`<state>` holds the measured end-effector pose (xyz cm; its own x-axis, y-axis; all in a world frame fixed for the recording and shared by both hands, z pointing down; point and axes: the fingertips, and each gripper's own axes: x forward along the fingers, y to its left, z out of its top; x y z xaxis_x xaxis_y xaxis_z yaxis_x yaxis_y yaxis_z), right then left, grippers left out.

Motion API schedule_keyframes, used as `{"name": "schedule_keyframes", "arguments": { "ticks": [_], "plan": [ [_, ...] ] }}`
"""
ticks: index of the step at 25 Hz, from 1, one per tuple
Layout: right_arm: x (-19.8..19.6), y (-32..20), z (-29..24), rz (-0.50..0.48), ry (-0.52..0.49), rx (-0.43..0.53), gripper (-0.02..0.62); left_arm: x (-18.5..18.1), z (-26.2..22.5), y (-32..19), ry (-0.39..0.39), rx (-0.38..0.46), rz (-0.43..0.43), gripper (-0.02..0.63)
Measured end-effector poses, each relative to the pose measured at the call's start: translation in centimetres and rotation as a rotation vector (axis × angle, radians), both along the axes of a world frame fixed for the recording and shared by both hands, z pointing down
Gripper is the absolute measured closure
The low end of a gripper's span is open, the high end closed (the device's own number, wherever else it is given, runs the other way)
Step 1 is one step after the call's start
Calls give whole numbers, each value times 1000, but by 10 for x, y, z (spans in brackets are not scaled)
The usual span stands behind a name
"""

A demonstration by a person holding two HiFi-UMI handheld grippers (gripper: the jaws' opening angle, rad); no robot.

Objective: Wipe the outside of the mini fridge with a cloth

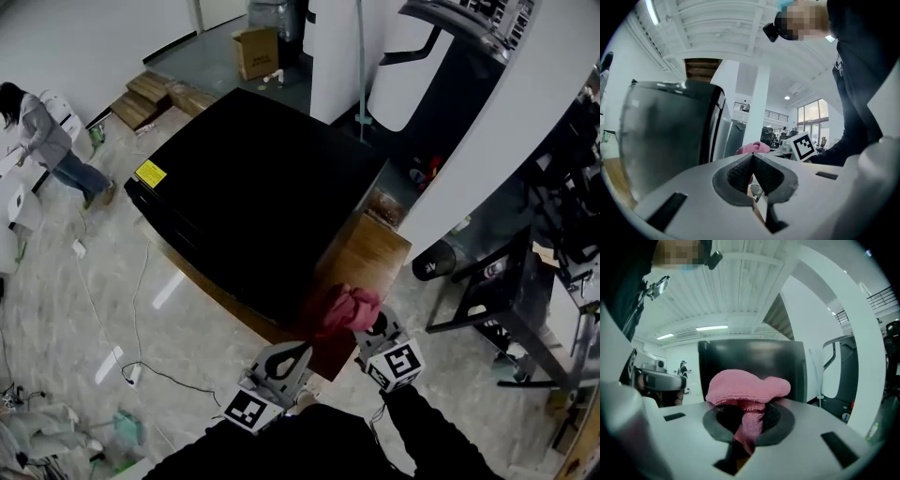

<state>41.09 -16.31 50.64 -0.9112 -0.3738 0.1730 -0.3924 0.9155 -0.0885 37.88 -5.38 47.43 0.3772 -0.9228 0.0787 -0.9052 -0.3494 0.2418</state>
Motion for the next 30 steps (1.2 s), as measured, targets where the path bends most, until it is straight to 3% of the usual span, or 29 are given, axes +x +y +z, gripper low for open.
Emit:
{"name": "schedule_keyframes", "arguments": {
  "ticks": [5,14,22,30],
  "plan": [
    [-39,108,-52,-117,-68,3,549,-52,-25,68,-30,28,-56,600],
    [-178,281,-85,-337,-124,-7,549,-173,-57,195,-95,75,-168,600],
    [-263,370,-100,-456,-127,9,548,-255,-71,296,-106,71,-291,600],
    [-329,421,-103,-542,-123,-26,546,-317,-72,345,-124,71,-403,600]
  ]
}}
